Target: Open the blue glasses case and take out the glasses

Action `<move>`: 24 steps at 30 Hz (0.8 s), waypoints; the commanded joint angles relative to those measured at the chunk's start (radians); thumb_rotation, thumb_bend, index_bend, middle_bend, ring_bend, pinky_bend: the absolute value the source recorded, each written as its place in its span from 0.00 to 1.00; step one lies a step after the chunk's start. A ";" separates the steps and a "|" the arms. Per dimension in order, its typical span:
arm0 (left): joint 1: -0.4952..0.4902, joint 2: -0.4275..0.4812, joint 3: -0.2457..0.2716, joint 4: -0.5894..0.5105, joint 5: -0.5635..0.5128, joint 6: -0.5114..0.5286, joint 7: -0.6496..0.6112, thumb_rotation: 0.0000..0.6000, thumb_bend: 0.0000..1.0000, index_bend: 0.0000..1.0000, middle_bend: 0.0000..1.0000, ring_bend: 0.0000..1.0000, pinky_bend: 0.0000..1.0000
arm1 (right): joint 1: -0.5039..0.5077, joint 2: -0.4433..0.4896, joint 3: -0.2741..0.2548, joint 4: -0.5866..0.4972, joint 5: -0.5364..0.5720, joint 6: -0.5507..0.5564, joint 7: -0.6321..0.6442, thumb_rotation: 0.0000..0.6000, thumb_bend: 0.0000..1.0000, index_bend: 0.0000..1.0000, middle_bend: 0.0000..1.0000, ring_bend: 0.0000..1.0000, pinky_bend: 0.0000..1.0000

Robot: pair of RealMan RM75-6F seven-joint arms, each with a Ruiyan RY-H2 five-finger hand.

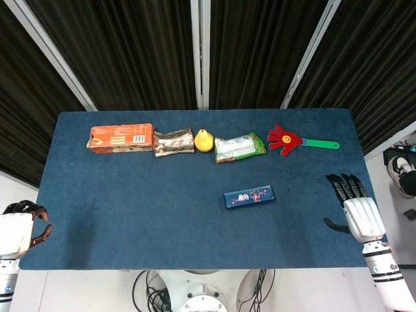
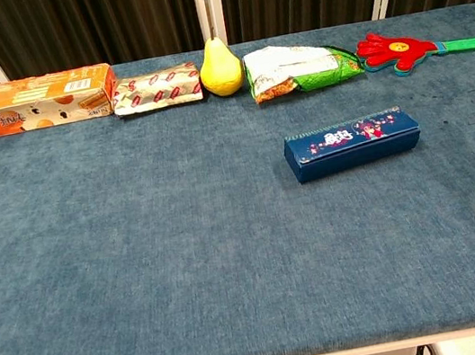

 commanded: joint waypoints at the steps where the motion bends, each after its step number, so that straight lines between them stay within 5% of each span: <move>1: 0.001 0.000 0.000 0.000 0.002 0.001 -0.001 1.00 0.26 0.58 0.52 0.30 0.34 | -0.004 0.004 0.002 -0.007 -0.013 0.002 -0.007 1.00 0.09 0.00 0.12 0.00 0.00; 7: 0.001 0.001 0.000 0.001 0.003 0.000 -0.003 1.00 0.26 0.58 0.52 0.30 0.34 | 0.020 0.002 0.010 -0.010 -0.046 -0.031 0.003 1.00 0.17 0.00 0.17 0.00 0.00; 17: 0.002 0.001 0.000 0.000 0.002 0.001 -0.002 1.00 0.26 0.58 0.52 0.30 0.34 | 0.225 -0.095 0.067 0.048 0.018 -0.370 -0.047 1.00 0.18 0.00 0.18 0.00 0.00; 24: 0.002 0.001 -0.001 0.000 0.001 0.000 -0.003 1.00 0.26 0.58 0.52 0.30 0.34 | 0.338 -0.196 0.105 0.135 0.056 -0.512 -0.028 1.00 0.18 0.03 0.20 0.00 0.00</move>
